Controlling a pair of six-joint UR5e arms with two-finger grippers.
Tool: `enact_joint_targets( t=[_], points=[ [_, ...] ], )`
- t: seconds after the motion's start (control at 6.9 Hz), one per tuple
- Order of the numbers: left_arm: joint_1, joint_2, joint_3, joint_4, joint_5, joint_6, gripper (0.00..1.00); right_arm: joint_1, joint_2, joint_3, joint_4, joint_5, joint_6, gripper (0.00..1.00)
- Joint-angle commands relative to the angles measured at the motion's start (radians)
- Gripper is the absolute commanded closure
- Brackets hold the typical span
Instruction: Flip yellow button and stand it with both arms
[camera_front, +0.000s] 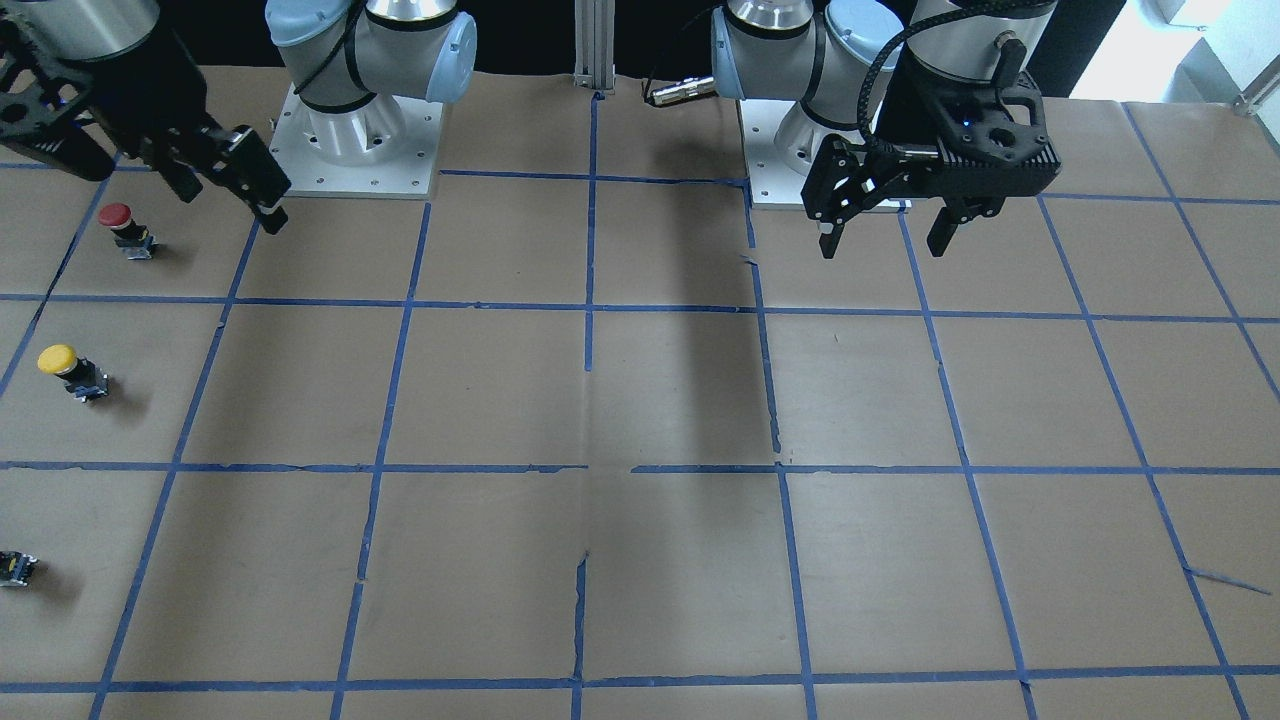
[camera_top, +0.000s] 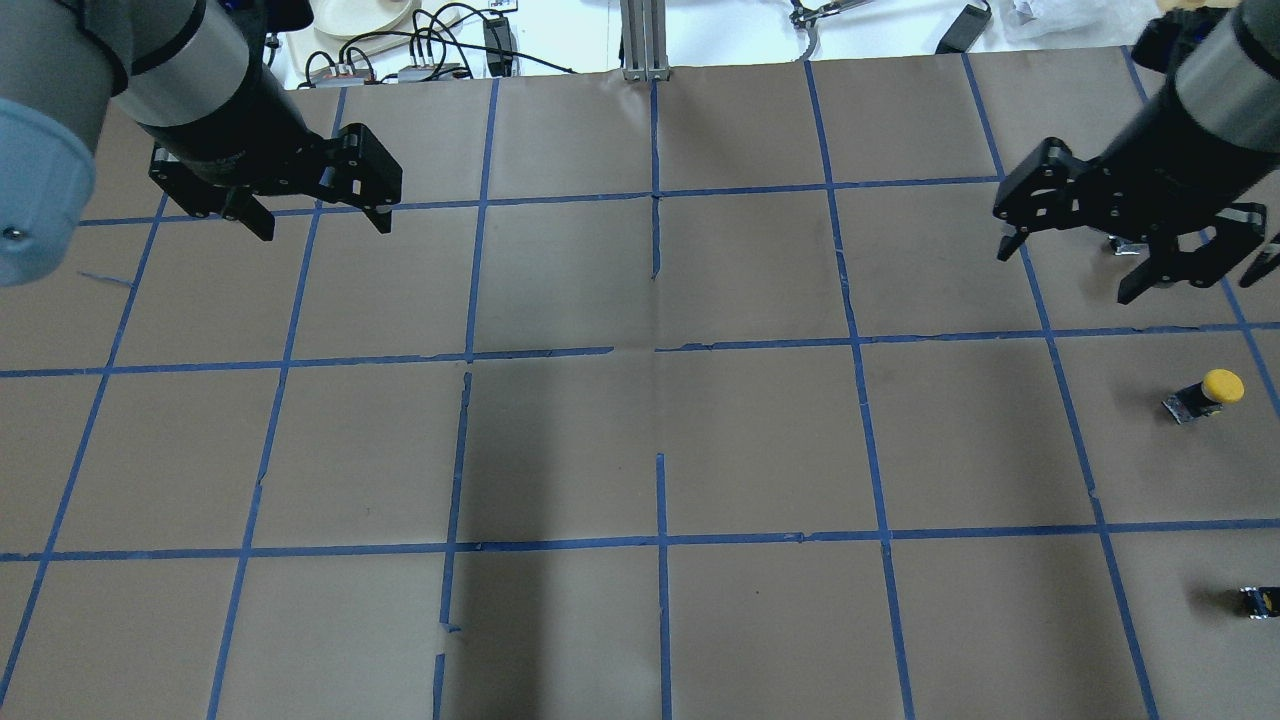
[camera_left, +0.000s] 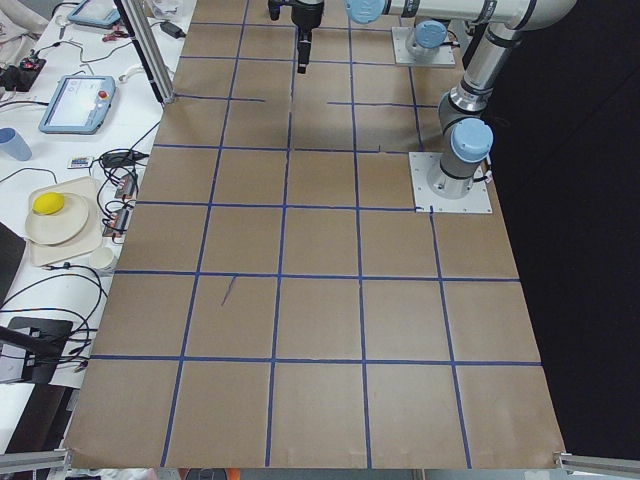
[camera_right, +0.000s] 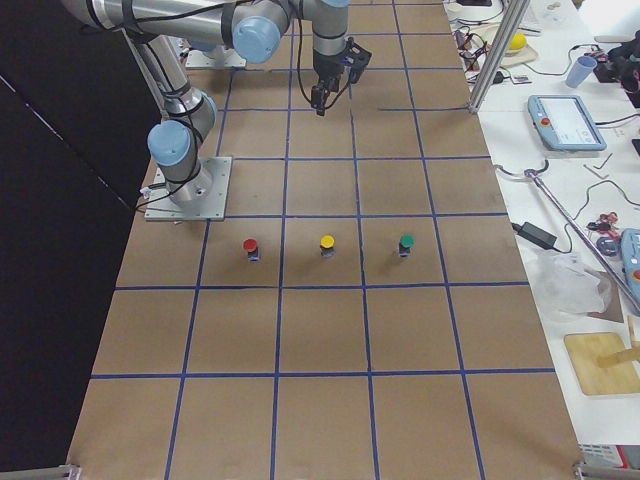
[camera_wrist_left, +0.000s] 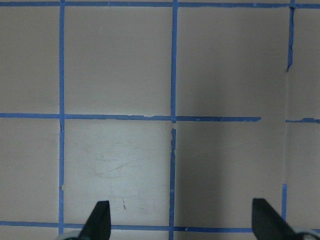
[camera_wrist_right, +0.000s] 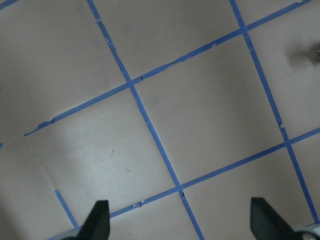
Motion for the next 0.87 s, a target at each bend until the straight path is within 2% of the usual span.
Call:
enact_joint_targets(
  t=[0.0,0.43,0.72],
  points=[
    [0.0,0.001,0.005,-0.005,0.0,-0.001,0.0,0.093,0.016,-0.023,0.035,-0.035,0.028,0.0],
    [-0.001,-0.01,-0.008,-0.011,-0.008,-0.003,0.0,0.111,0.012,-0.001,0.035,-0.064,0.007,0.0],
    [0.0,-0.025,0.013,-0.059,-0.002,-0.007,0.0,0.11,0.018,0.021,0.017,-0.069,-0.143,0.0]
  ],
)
